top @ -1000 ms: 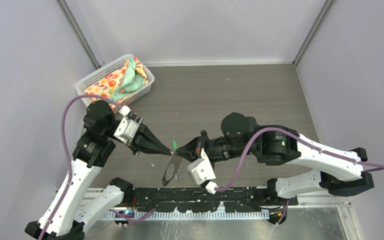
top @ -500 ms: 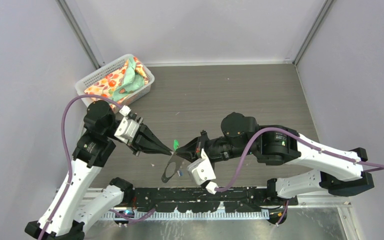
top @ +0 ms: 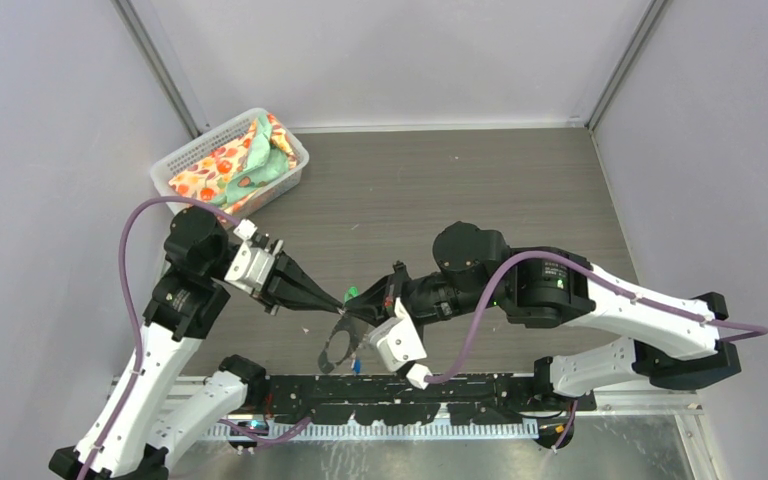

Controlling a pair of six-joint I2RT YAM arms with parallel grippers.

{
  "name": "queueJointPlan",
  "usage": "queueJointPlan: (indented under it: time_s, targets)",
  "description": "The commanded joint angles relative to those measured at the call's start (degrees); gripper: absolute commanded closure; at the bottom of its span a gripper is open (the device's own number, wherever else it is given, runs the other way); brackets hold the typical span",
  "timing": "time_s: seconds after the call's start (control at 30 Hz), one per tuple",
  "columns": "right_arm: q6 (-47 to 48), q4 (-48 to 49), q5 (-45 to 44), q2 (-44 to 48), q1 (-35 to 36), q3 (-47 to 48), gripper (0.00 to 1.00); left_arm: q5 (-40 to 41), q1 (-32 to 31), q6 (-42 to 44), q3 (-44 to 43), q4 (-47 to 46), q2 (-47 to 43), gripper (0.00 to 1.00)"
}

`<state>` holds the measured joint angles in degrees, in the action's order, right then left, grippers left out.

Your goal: Put the keys on the keyring

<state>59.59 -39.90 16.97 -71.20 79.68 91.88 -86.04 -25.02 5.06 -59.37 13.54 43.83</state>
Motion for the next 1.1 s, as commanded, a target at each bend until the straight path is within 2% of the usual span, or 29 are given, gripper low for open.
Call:
queueJointPlan:
  time_s: [0.0, 0.3, 0.63, 0.8, 1.07]
  targets:
    - [-0.11, 3.59, -0.66, -0.9, 0.15, 3.49, 0.99, -0.41, -0.13, 0.91, 0.61, -2.11, -0.94, 1.0]
    - [-1.94, 2.41, -3.97, -2.39, 0.17, 4.88, 0.99, 0.31, -0.13, 1.63, 0.68, -2.03, -1.3, 1.0]
    - [-0.95, 0.81, -6.61, 0.87, -0.9, 2.58, 0.99, -0.63, -0.14, 2.51, 0.12, -1.96, -1.69, 1.0]
    - [-1.01, 0.0, -5.65, 4.06, -1.04, -0.86, 0.99, -0.56, -0.18, 1.66, -1.09, -1.63, -1.15, 1.0]
    - [-1.01, 3.93, -3.18, 6.46, -0.94, -4.73, 0.99, -0.48, -0.72, 0.24, -3.71, -2.24, 1.38, 1.0]
